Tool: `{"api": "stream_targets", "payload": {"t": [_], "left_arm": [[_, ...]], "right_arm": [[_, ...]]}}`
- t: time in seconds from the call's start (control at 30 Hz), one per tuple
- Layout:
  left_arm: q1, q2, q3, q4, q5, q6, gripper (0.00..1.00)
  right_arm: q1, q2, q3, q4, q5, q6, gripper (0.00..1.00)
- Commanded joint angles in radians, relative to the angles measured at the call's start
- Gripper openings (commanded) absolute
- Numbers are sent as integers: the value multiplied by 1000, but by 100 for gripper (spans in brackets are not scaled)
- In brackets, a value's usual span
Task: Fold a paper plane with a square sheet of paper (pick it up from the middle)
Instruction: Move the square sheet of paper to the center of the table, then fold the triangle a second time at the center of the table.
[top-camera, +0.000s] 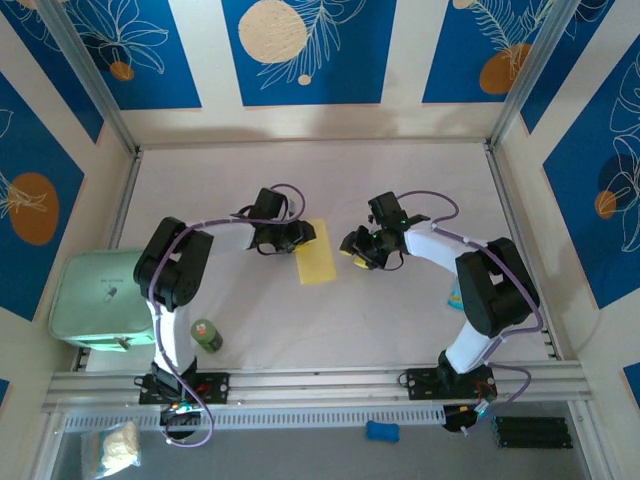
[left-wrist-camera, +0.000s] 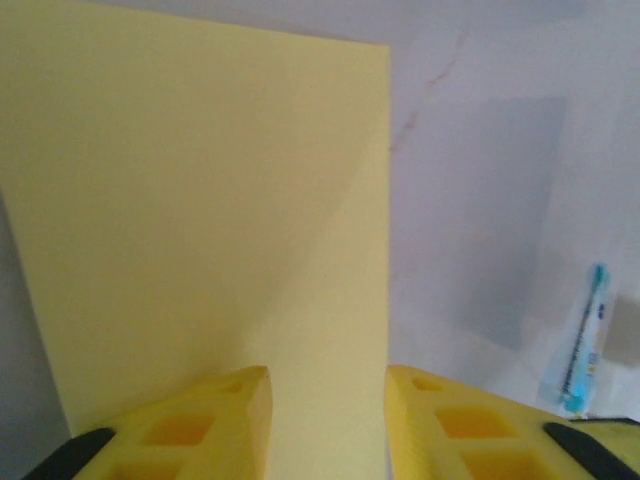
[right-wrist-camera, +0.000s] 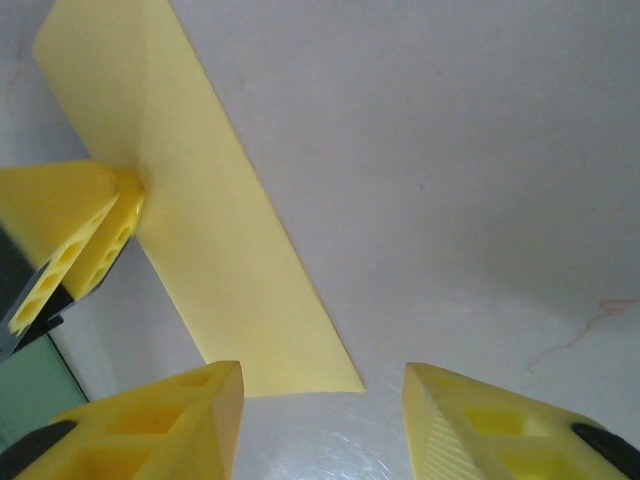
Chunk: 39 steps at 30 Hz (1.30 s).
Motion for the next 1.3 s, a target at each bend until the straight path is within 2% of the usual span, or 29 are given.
{"api": "stream_targets", "payload": {"t": [0.0, 0.37, 0.63, 1.27], "left_arm": [[5, -90, -22, -31, 28, 34, 37], [13, -8, 50, -139, -64, 78, 29], [15, 63, 75, -161, -87, 92, 27], [19, 53, -8, -104, -83, 52, 27]], "right_arm": [[-5, -25, -23, 40, -39, 31, 48], [-28, 44, -35, 104, -153, 11, 48], [-38, 55, -53, 120, -144, 4, 45], [57, 123, -61, 130, -197, 10, 37]]}}
